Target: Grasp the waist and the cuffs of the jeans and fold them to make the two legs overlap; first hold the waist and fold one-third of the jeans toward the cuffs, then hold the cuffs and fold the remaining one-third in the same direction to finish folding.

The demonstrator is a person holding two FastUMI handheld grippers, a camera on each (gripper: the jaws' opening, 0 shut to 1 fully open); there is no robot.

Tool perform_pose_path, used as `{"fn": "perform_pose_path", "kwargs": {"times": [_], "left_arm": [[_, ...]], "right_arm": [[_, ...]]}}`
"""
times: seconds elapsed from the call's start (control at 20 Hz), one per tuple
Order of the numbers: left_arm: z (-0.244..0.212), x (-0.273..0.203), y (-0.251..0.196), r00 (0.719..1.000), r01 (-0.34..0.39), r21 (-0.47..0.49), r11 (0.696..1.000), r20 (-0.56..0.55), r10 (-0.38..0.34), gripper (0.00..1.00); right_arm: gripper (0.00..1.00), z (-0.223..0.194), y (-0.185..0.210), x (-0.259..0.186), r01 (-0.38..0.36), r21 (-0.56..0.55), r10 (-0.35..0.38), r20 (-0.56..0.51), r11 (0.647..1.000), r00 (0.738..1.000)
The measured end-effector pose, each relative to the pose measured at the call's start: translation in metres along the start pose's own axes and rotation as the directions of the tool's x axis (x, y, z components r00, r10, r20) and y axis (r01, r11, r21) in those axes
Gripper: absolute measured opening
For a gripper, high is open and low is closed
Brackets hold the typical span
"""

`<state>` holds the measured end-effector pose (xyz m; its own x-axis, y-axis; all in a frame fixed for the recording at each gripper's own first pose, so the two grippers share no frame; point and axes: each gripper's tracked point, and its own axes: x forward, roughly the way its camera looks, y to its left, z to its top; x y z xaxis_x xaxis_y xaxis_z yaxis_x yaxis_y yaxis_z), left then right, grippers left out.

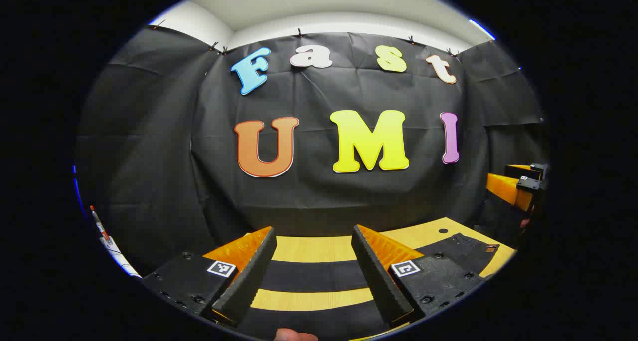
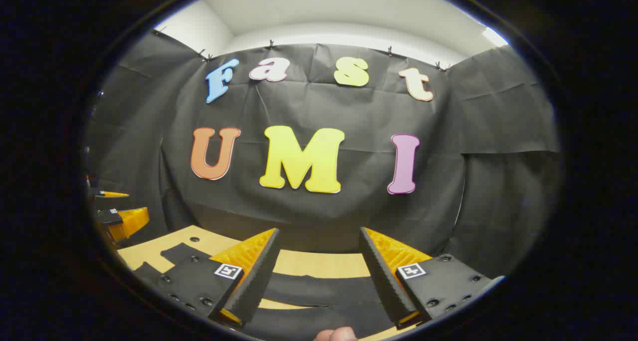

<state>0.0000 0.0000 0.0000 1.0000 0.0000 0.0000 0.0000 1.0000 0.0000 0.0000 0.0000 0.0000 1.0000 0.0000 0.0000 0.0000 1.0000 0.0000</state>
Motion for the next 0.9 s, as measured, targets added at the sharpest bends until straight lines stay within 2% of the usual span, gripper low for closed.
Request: {"fn": "perform_pose_path", "kwargs": {"times": [0.05, 0.9], "left_arm": [[0.002, 0.002, 0.001, 1.0, 0.001, 0.002, 1.0, 0.002, -0.001, 0.97], [0.0, 0.01, 0.002, 1.0, -0.017, 0.004, 1.0, -0.006, 0.017, 0.97]], "right_arm": [[0.97, 0.001, -0.001, 0.001, 0.002, 0.003, -0.002, 0.001, 1.0, 1.0], [0.97, -0.01, -0.022, 0.017, 0.01, -0.001, -0.01, -0.009, 1.0, 1.0]]}}
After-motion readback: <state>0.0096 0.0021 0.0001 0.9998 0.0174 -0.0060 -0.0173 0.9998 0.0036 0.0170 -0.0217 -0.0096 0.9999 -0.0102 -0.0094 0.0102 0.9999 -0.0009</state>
